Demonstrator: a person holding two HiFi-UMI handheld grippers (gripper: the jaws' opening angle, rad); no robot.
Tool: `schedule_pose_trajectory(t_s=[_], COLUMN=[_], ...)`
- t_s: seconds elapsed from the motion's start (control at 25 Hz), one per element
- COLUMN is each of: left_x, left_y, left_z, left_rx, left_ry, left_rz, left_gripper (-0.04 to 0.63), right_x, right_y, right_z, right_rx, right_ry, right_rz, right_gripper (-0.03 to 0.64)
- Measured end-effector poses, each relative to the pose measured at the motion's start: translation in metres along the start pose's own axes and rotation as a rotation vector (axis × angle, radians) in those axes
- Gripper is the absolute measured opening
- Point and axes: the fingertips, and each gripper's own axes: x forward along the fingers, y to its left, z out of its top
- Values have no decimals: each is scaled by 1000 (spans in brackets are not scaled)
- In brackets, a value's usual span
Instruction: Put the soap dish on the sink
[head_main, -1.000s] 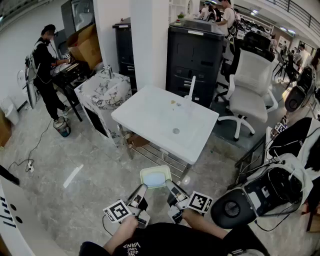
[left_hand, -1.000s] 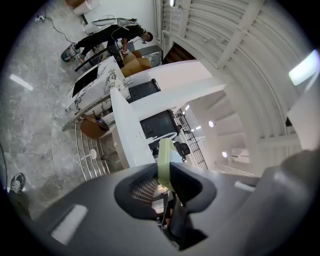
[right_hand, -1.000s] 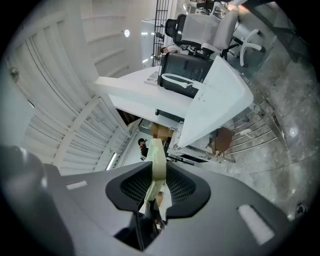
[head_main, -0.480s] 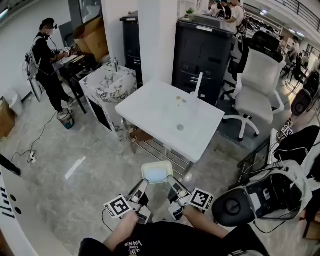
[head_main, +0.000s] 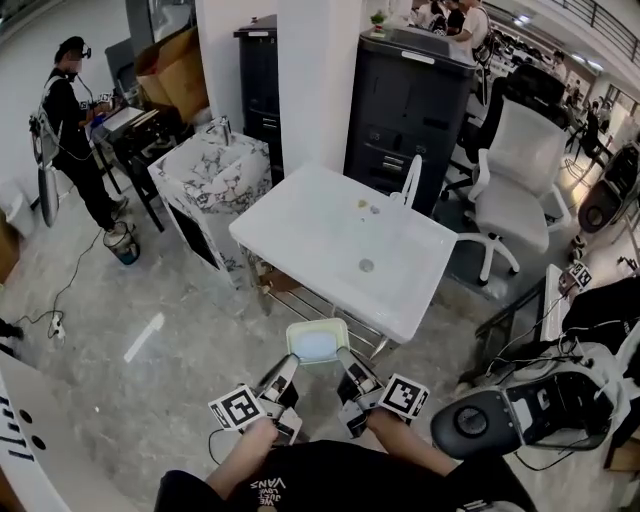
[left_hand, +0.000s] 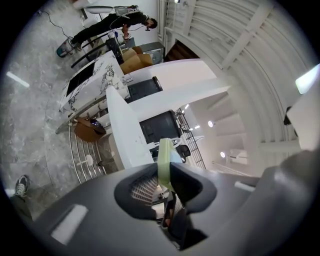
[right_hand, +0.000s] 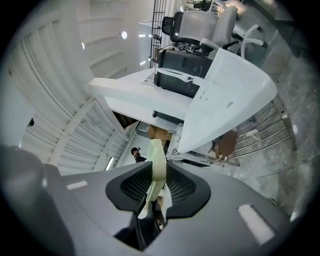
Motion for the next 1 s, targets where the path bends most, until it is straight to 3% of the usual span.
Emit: schedule_pose_trajectory(t_s=[0.32,0.52,0.6,0.68,0.8,0.92,1.0], left_x=[26,38,42,44,49,54,56], left_y=[29,40,46,52,59,69,74], left_z=[67,111,128,140,152,163,166], left_rx=[5,16,28,29,29,36,22], left_ry=[70,105,122,138,153,158,154], left_rz=[-13,-38,-39,-35,-37,-35,-31], left_gripper=[128,128,127,128,128,128,127], right_x=[66,114,128,142,153,172,176], right_y=[-10,4,3,6,-1,1,-3], right_z=[3,2,1,1,1,2,3], right_rx=[9,21,25,27,-2,12,4], right_ry=[-63,-98,-113,-129,-133,-138,-132], right_rz=[-74,-20,-42,-25,-74,-22,-47], right_gripper=[89,89,89,89,89,89,89])
